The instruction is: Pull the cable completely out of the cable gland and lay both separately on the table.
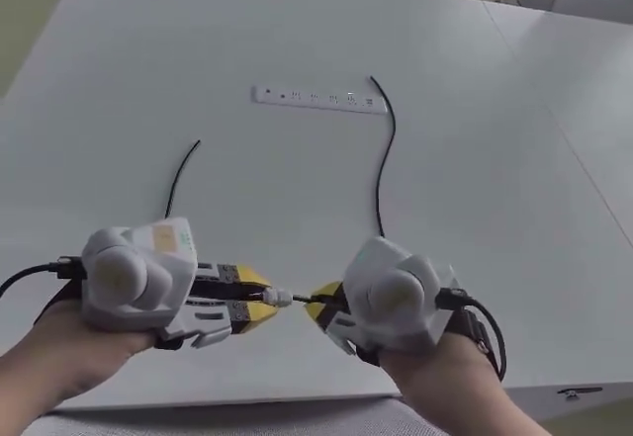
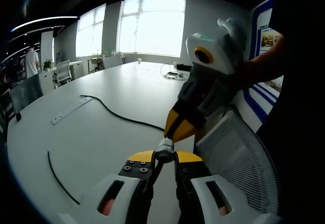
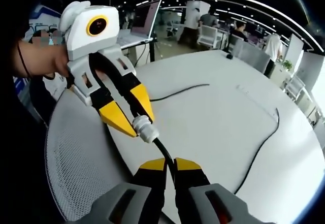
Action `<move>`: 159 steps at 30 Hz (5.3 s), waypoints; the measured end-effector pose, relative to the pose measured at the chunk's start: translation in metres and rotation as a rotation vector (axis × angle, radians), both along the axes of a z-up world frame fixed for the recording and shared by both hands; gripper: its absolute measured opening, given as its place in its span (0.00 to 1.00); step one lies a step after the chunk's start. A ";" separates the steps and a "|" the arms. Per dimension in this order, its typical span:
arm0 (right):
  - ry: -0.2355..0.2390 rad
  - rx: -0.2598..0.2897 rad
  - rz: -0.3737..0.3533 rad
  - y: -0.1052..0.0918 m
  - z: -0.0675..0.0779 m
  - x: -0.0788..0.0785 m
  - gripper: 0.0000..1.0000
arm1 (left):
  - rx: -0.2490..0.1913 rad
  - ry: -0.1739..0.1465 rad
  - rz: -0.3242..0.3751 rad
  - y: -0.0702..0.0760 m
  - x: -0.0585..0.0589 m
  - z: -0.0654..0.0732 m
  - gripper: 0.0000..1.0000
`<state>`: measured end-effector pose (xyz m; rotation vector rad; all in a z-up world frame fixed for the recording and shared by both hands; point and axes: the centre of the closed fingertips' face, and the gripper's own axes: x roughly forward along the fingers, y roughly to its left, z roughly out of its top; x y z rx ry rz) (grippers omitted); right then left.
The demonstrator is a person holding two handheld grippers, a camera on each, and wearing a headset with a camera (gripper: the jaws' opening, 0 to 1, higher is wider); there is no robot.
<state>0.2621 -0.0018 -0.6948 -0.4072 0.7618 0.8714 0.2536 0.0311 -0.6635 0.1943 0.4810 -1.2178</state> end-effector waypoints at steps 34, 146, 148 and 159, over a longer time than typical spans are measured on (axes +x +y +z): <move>0.097 0.032 -0.095 -0.015 -0.017 0.003 0.01 | 0.008 0.025 0.019 0.001 0.007 -0.006 0.15; -0.108 -0.057 0.180 0.019 0.012 -0.004 0.09 | -0.001 0.019 0.018 0.000 0.003 -0.002 0.15; -0.122 -0.087 0.215 0.021 0.012 -0.004 0.08 | 0.001 0.019 0.015 -0.001 0.001 -0.002 0.15; -0.143 -0.118 0.282 0.023 0.010 -0.009 0.00 | 0.018 0.019 0.015 -0.002 -0.001 -0.004 0.15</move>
